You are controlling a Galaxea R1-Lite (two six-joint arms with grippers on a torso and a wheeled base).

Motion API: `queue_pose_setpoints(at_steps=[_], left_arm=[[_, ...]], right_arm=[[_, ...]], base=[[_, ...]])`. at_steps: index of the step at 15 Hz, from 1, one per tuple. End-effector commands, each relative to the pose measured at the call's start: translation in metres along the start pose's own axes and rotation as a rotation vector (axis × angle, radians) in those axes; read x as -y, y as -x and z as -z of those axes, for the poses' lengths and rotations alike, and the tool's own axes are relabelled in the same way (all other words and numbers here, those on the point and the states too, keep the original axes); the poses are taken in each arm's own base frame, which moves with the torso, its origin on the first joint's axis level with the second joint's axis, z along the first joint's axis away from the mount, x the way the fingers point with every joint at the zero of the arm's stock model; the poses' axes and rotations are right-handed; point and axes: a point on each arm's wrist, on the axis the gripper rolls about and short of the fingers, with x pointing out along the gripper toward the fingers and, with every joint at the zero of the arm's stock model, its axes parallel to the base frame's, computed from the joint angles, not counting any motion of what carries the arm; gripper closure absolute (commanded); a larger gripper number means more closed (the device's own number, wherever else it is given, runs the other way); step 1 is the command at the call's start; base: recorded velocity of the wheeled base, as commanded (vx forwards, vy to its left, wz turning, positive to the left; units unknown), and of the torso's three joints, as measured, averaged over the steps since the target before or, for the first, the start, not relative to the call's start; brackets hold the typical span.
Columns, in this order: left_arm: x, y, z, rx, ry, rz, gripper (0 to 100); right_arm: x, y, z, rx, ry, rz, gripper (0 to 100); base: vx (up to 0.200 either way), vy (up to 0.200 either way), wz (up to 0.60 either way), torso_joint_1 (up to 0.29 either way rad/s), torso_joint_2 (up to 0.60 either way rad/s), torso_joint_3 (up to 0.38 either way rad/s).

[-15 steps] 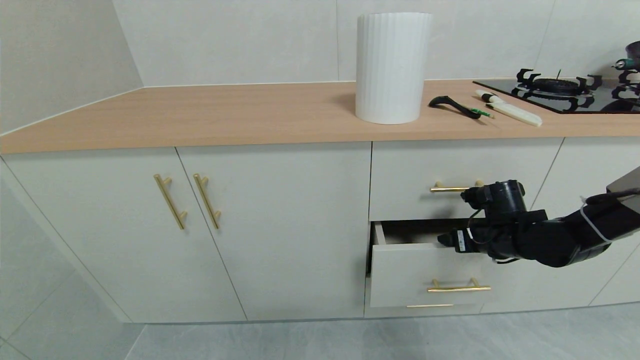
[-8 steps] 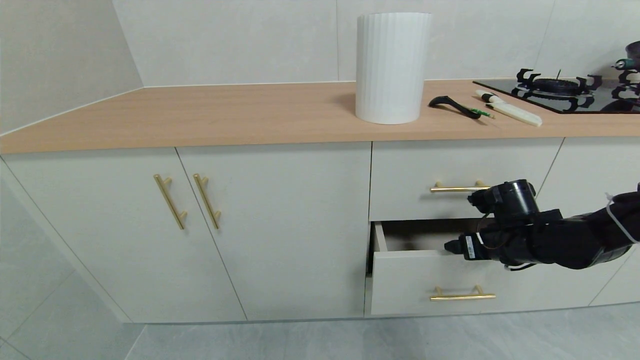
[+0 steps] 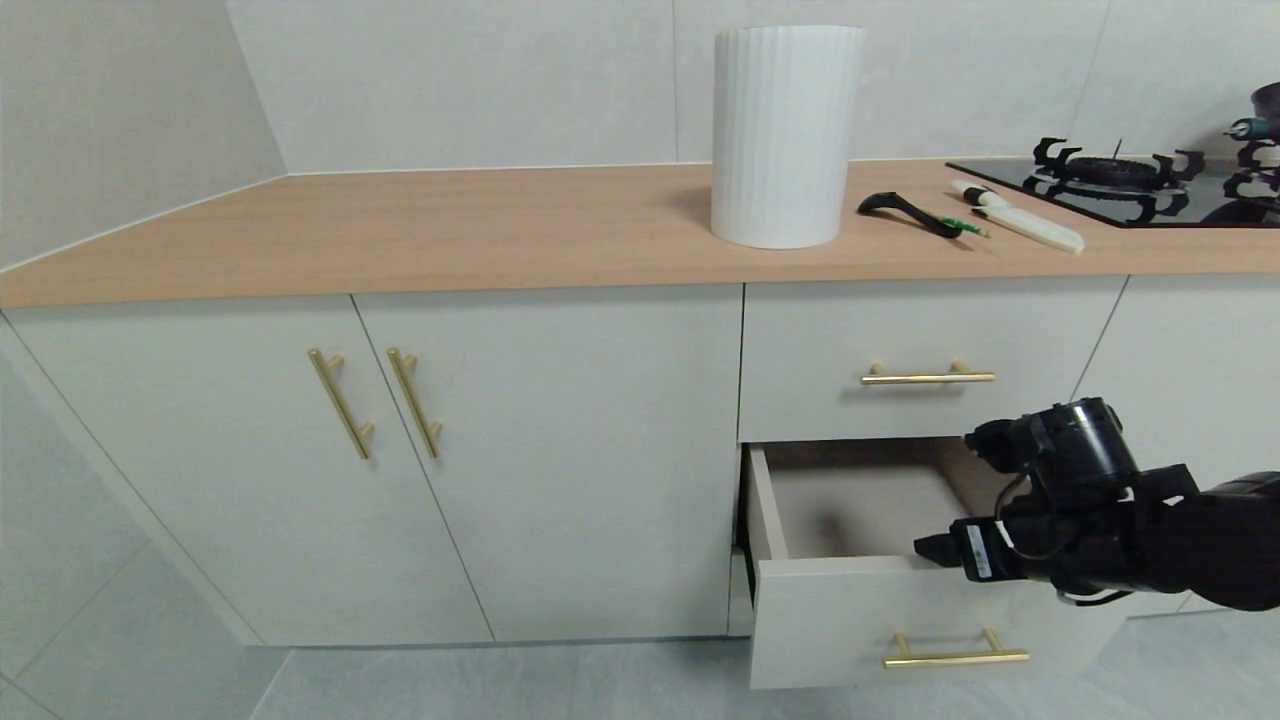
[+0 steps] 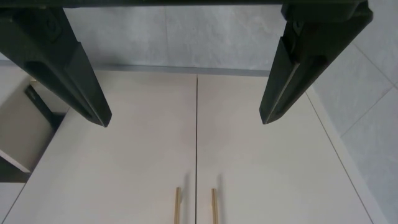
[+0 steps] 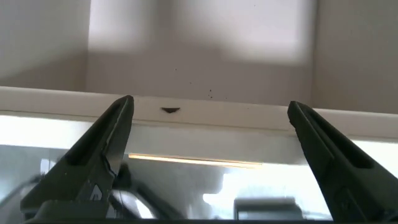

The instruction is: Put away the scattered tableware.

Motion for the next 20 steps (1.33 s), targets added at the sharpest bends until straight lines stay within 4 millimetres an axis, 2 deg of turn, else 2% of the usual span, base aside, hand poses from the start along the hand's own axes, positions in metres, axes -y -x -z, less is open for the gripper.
queue_pose_setpoints(at_steps=[1,6,10,13,16,17,20], left_arm=[[0.0,0.0,0.0,-0.001,0.0,0.0,0],[0.0,0.0,0.0,0.001,0.0,0.0,0],[0.0,0.0,0.0,0.001,0.0,0.0,0],[0.0,0.0,0.0,-0.001,0.002,0.0,0],[0.0,0.0,0.0,0.001,0.0,0.0,0],[0.0,0.0,0.0,-0.001,0.0,0.0,0],[0.0,0.0,0.0,0.001,0.0,0.0,0]], right_arm=[[0.005,0.025,0.014,0.014,0.001,-0.002,0],[0.011,0.065,0.055,0.012,0.022,-0.021,0],[0.019,0.088,0.094,-0.009,0.037,-0.029,0],[0.023,0.101,0.111,0.011,0.044,-0.039,0],[0.025,0.113,0.109,0.078,0.033,-0.049,0],[0.024,0.115,0.101,0.109,0.027,-0.053,0],[0.016,0.126,0.047,0.191,0.013,-0.066,0]], base=[[0.0,0.0,0.0,0.0,0.0,0.0],[0.0,0.0,0.0,0.0,0.0,0.0],[0.0,0.0,0.0,0.0,0.0,0.0],[0.0,0.0,0.0,0.0,0.0,0.0],[0.0,0.0,0.0,0.0,0.0,0.0],[0.0,0.0,0.0,0.0,0.0,0.0],[0.0,0.0,0.0,0.0,0.0,0.0]])
